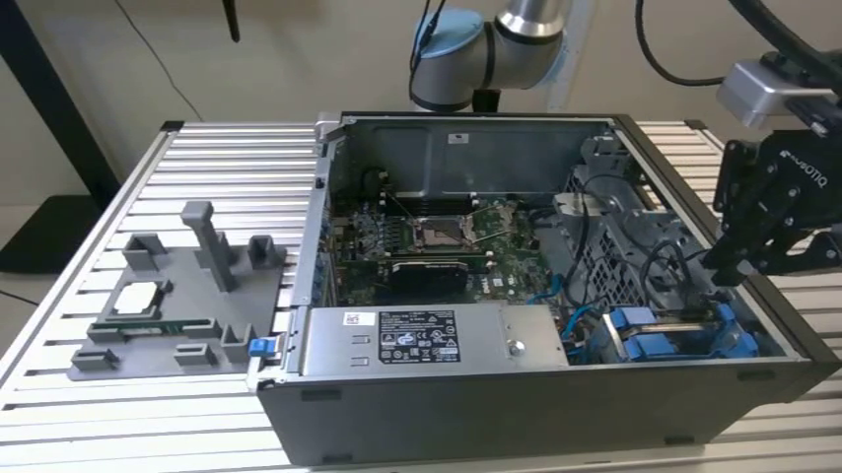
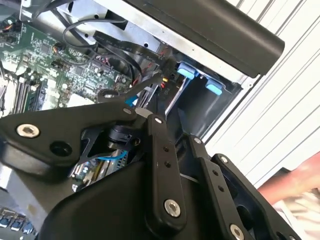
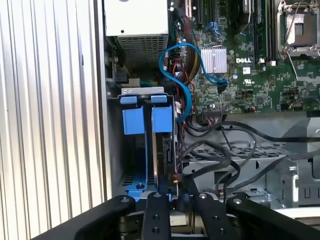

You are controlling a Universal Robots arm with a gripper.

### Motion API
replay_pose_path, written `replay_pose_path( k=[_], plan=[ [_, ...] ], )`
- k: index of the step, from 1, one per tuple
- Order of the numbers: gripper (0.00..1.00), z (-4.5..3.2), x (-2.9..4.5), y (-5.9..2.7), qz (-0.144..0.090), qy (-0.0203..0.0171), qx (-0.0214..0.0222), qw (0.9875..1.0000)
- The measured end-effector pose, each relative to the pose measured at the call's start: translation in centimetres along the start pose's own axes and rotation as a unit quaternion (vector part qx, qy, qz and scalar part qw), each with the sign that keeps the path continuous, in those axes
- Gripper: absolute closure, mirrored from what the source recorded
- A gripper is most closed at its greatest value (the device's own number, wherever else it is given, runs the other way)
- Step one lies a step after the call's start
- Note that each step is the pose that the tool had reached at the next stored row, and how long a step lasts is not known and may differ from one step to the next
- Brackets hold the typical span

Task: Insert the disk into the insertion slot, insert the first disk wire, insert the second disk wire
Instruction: 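Insert the first disk wire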

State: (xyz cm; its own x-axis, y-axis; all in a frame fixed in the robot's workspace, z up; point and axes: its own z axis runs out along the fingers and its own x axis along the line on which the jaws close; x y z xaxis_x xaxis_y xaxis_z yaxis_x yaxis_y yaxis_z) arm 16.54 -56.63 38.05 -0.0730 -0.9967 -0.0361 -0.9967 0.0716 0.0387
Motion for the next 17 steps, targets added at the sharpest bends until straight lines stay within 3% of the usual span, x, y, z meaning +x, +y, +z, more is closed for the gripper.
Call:
replay_pose_path(
  k=[7,12,14,16,17],
  plan=[
    [0.00,0.01,-0.63,-2.13,0.000,-0.0009,-0.0001,1.0000],
    [0.00,0.50,-0.71,-2.72,0.000,-0.0063,-0.0005,1.0000],
    [0.00,0.67,-0.73,-2.84,-0.001,-0.0127,-0.0009,0.9999],
    [0.00,0.77,-0.74,-2.85,0.000,-0.0246,-0.0017,0.9997],
    [0.00,0.86,-0.74,-2.86,0.001,-0.0281,-0.0020,0.9996]
  ],
)
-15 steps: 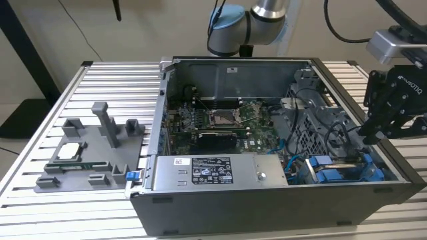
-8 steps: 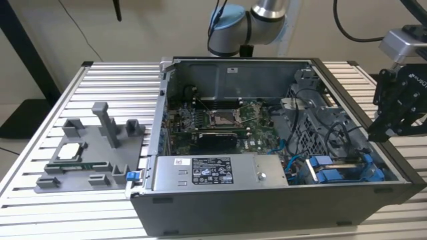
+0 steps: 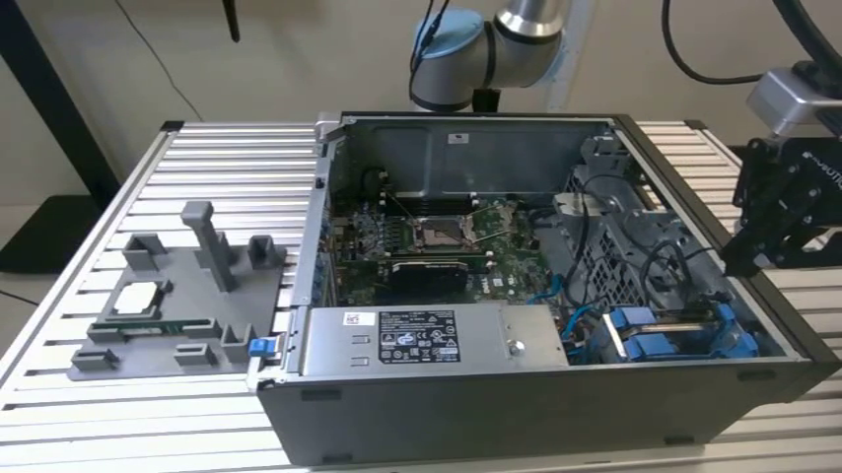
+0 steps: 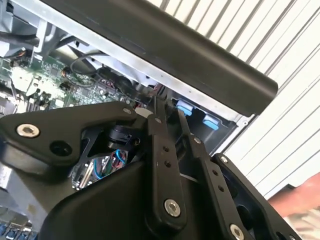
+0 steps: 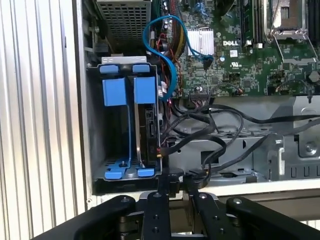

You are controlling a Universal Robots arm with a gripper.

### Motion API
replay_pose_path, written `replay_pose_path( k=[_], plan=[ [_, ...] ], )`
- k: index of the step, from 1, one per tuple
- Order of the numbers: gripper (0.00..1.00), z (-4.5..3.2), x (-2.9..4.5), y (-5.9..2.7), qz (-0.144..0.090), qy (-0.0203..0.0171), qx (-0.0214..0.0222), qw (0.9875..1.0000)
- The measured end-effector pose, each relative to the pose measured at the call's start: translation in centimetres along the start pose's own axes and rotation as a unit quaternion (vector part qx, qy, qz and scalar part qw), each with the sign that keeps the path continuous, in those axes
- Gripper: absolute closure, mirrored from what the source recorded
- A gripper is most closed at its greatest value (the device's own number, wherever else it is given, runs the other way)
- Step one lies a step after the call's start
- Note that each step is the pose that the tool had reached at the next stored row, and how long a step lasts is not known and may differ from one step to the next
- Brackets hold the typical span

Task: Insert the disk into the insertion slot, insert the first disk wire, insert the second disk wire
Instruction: 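Insert the first disk wire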

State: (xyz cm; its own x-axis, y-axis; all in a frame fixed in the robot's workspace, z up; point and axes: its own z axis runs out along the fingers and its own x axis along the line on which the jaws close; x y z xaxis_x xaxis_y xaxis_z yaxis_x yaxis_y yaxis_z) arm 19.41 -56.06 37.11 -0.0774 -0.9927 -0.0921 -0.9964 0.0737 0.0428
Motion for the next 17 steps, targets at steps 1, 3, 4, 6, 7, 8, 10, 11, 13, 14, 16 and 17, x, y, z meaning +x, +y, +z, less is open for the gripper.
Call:
replay_pose_path(
  k=[1,3,4,6,7,8,10,11,13,14,16,17],
  plan=[
    [0.00,0.10,0.01,-0.01,0.001,-0.0023,-0.0001,1.0000],
    [0.00,0.24,0.02,-0.01,0.003,-0.0084,-0.0003,1.0000],
    [0.00,0.26,0.02,-0.01,0.004,-0.0112,-0.0005,0.9999],
    [1.00,0.26,0.02,-0.01,0.005,-0.0143,-0.0006,0.9999],
    [1.00,0.25,0.02,-0.01,0.005,-0.0149,-0.0006,0.9999],
    [1.00,0.26,0.02,-0.01,0.005,-0.0155,-0.0007,0.9999],
    [1.00,0.24,0.02,-0.01,0.005,-0.0156,-0.0007,0.9999],
    [1.00,0.20,0.04,-0.04,0.006,-0.0155,-0.0026,0.9999],
    [1.00,0.07,0.09,-0.07,0.006,-0.0151,-0.0074,0.9998],
    [1.00,-0.04,0.13,-0.07,0.007,-0.0149,-0.0089,0.9998],
    [0.00,-0.36,0.31,-0.08,0.007,-0.0148,-0.0107,0.9998],
    [0.00,-0.46,0.49,-0.10,0.007,-0.0147,-0.0119,0.9998]
  ],
)
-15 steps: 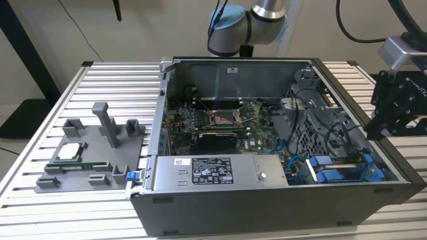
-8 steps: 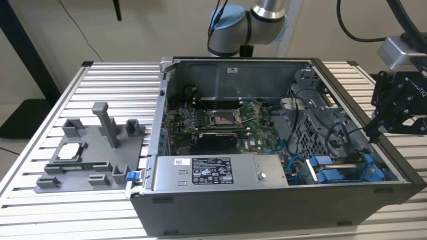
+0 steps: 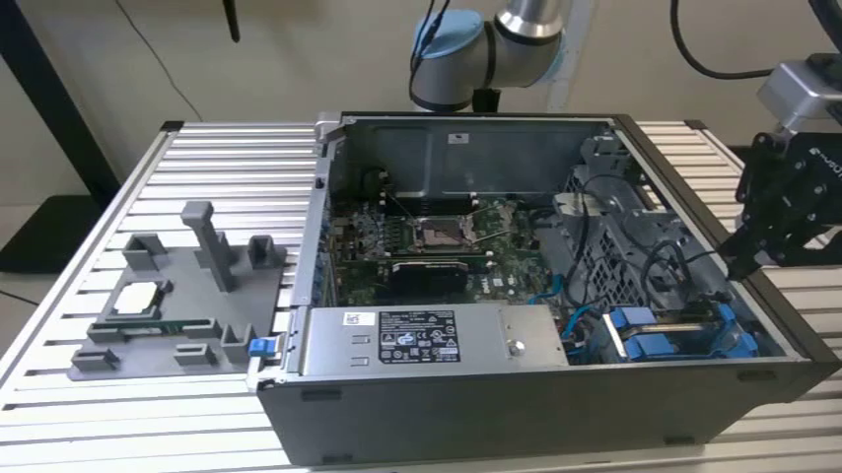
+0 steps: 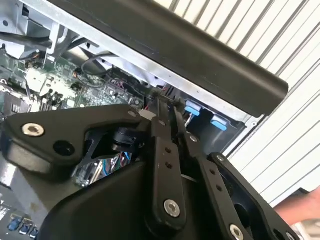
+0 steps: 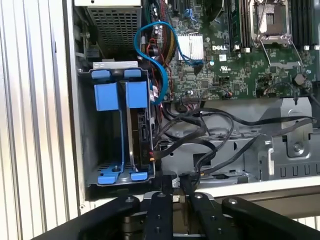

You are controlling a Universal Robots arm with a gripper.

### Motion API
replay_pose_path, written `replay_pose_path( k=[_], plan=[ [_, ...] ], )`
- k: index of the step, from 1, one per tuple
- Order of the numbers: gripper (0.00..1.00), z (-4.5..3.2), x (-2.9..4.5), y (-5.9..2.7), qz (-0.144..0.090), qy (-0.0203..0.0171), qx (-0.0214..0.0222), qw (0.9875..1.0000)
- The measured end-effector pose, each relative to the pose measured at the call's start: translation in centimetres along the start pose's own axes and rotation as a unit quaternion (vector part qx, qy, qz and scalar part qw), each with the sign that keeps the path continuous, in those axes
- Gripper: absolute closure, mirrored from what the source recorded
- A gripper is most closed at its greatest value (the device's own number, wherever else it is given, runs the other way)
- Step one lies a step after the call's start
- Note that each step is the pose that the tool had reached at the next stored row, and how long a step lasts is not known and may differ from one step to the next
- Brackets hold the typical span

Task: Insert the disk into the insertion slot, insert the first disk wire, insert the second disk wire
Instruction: 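Insert the first disk wire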

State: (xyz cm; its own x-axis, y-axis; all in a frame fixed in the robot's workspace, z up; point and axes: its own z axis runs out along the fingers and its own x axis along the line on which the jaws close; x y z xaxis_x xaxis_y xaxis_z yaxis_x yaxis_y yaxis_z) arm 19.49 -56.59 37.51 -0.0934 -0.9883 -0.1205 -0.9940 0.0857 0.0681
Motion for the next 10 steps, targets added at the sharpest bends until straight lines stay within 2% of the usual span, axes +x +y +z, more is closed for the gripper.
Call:
replay_pose_path(
  k=[2,6,7,10],
  plan=[
    [0.00,-0.07,0.39,-0.09,0.000,-0.0008,-0.0007,1.0000],
    [0.00,0.11,0.91,-0.39,0.000,-0.0056,-0.0012,1.0000],
    [0.00,0.18,0.98,-0.42,0.000,-0.0077,-0.0013,1.0000],
    [0.00,0.32,1.00,-0.44,0.003,-0.0200,-0.0020,0.9998]
  ],
)
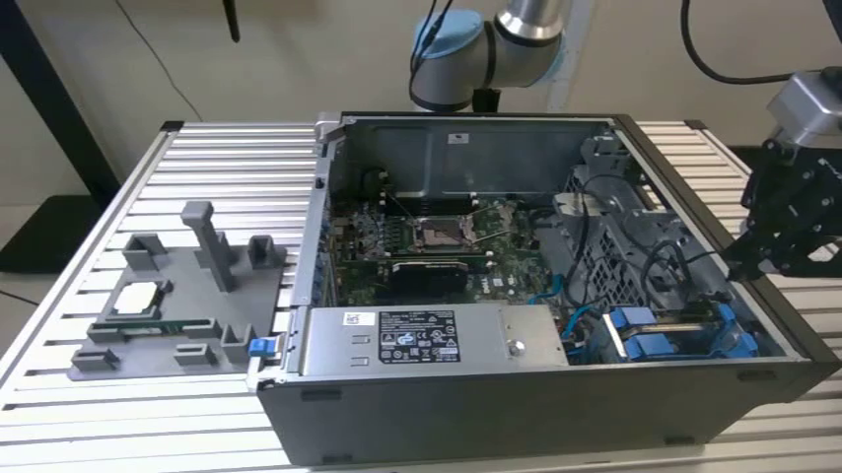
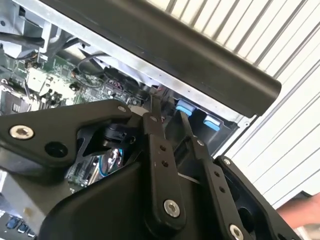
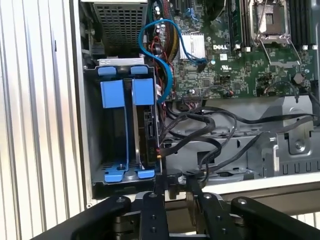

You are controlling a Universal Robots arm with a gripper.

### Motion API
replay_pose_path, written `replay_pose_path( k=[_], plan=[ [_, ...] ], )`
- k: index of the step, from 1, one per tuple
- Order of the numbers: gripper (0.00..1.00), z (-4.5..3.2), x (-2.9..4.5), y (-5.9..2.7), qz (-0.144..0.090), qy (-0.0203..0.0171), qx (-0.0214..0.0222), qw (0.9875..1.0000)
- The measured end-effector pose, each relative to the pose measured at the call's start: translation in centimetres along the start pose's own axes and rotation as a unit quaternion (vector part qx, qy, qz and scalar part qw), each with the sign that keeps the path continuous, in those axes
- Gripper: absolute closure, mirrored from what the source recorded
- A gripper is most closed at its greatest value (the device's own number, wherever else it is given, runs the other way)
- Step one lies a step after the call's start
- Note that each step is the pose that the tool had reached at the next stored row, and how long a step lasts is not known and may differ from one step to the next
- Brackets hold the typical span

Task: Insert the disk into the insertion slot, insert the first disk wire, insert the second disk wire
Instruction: 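Insert the first disk wire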

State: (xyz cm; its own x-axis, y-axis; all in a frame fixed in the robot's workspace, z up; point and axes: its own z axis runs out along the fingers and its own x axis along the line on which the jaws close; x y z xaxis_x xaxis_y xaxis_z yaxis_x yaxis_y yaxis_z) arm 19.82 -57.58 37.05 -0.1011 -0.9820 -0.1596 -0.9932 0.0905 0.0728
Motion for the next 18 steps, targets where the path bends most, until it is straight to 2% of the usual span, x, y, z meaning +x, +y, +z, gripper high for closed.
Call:
replay_pose_path(
  k=[1,18],
  plan=[
    [1.00,0.05,0.00,-0.01,0.001,-0.0016,-0.0001,1.0000],
    [1.00,0.19,0.16,0.08,0.004,-0.0021,0.0003,1.0000]
  ],
)
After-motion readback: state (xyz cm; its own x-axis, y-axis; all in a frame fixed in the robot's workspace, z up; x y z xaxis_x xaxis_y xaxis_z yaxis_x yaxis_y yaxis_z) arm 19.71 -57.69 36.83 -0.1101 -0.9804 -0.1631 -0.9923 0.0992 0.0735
